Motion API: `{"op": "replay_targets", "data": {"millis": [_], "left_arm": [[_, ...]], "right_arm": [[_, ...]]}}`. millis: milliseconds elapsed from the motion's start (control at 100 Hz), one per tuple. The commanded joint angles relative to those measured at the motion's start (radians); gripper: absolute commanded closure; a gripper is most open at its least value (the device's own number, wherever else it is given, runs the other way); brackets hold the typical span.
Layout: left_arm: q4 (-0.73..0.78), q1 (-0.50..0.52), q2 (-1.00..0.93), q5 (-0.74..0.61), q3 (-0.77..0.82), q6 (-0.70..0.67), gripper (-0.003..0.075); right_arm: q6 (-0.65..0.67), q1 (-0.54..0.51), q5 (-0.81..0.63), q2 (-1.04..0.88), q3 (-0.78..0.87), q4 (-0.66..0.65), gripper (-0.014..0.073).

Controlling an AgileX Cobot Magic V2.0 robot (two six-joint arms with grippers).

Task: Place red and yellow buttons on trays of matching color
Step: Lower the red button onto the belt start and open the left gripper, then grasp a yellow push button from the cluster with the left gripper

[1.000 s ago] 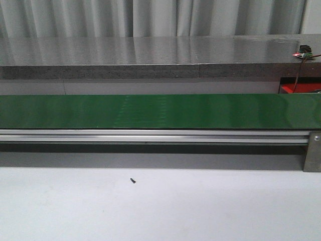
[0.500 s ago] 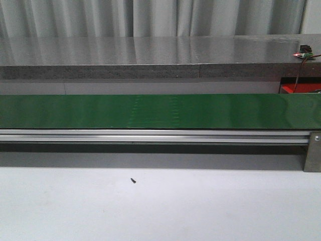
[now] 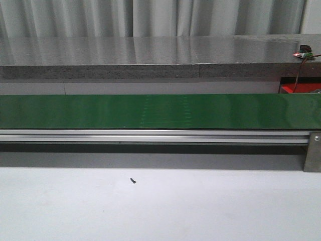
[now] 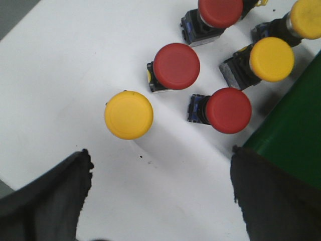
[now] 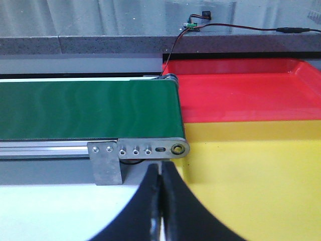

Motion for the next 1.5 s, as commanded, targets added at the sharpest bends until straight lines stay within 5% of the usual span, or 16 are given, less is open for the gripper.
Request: {"op": "replay_targets", "data": {"millis": [0,760,1120,1490], "left_arm": [[-0.012,0.003,0.004,-0.053,-0.023,0.001,0.0176],[0.005,0.013,0.161,-0.149,-0.023,0.001,0.0180],[0.005,0.013,0.161,-0.147,-0.023,0.001,0.0518],[0.018,0.013,0.092,-0.118,-0.023,0.001,0.0531]], "right_arm": [[-0.007,-0.006,-0.073,-0.016,-0.018,0.000,0.0717],[-0.007,-0.006,-0.074,-0.016,-0.018,0.000,0.0717],[-0.007,-0.006,-0.075,-0.016,-0.018,0.000,0.0717],[-0.007,-0.006,-0.075,-0.016,-0.018,0.000,0.0717]]}}
